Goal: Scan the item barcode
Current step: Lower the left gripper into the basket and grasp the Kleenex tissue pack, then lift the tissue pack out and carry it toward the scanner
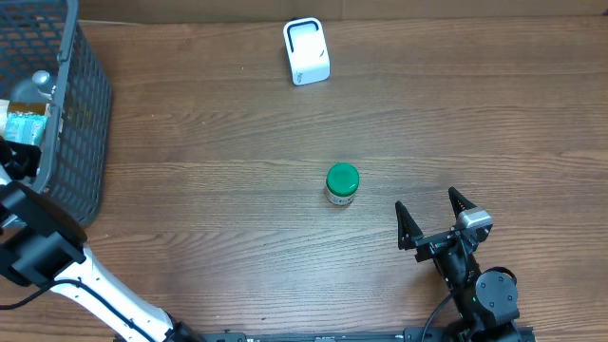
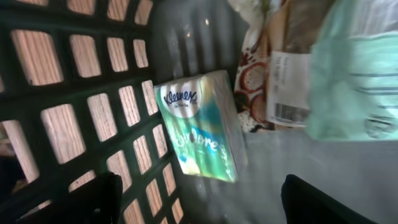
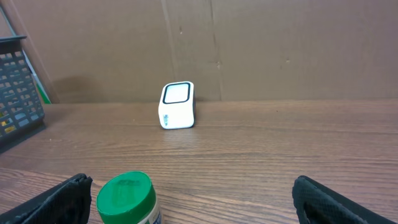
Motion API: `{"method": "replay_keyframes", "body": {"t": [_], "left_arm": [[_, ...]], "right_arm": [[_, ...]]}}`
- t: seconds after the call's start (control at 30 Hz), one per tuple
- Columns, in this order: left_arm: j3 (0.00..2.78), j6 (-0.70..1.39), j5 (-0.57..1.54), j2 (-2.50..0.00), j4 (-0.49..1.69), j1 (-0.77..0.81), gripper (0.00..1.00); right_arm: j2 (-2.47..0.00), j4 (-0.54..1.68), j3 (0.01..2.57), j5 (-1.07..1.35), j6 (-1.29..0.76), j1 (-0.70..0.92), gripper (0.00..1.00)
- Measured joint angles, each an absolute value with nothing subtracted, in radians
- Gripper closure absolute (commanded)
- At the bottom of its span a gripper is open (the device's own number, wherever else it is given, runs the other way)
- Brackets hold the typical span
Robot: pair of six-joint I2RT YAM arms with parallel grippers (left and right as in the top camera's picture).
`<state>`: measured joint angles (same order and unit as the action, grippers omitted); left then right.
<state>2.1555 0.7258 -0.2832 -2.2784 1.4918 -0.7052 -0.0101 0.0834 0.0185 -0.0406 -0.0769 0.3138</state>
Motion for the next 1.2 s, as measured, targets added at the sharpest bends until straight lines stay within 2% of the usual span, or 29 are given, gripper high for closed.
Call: {"method": "replay_keyframes", "body": {"t": [0.43,0.57,0.67,0.77,0.83,0.87,0.97,1.2], "left_arm": [[2.030,0.725,-0.261,-2.278,1.364,-0.705,0.24],[1.975,0.723,-0.261,-2.278,1.323,-0.705,0.30],[1.934,0.722,-0.259,-2.278,1.285,-0.705,0.39],[1.906,0.719,-0.258,-2.278,1.265,-0.705,0.55],[1.903,0.714,-0.258,-2.278,1.264,-0.705,0.68],[1.903,0.715,-0.258,-2.278,1.264,-0.705,0.80],[1.905,0.706,-0.253,-2.278,1.277,-0.705,0.96],[2.076,0.686,-0.184,-2.289,1.450,-0.705,0.96]], "right_arm": [[-0.010,0.084,0.019,-0.040,-0.077,0.314,0.00],[-0.010,0.084,0.019,-0.041,-0.076,0.314,0.00],[-0.010,0.084,0.019,-0.041,-0.077,0.314,0.00],[-0.010,0.083,0.019,-0.041,-0.077,0.314,0.00],[-0.010,0.083,0.019,-0.041,-0.077,0.314,0.00],[-0.010,0.084,0.019,-0.041,-0.077,0.314,0.00],[-0.010,0.084,0.019,-0.041,-0.077,0.314,0.00],[-0.010,0.084,0.019,-0.041,-0.077,0.314,0.00]]}}
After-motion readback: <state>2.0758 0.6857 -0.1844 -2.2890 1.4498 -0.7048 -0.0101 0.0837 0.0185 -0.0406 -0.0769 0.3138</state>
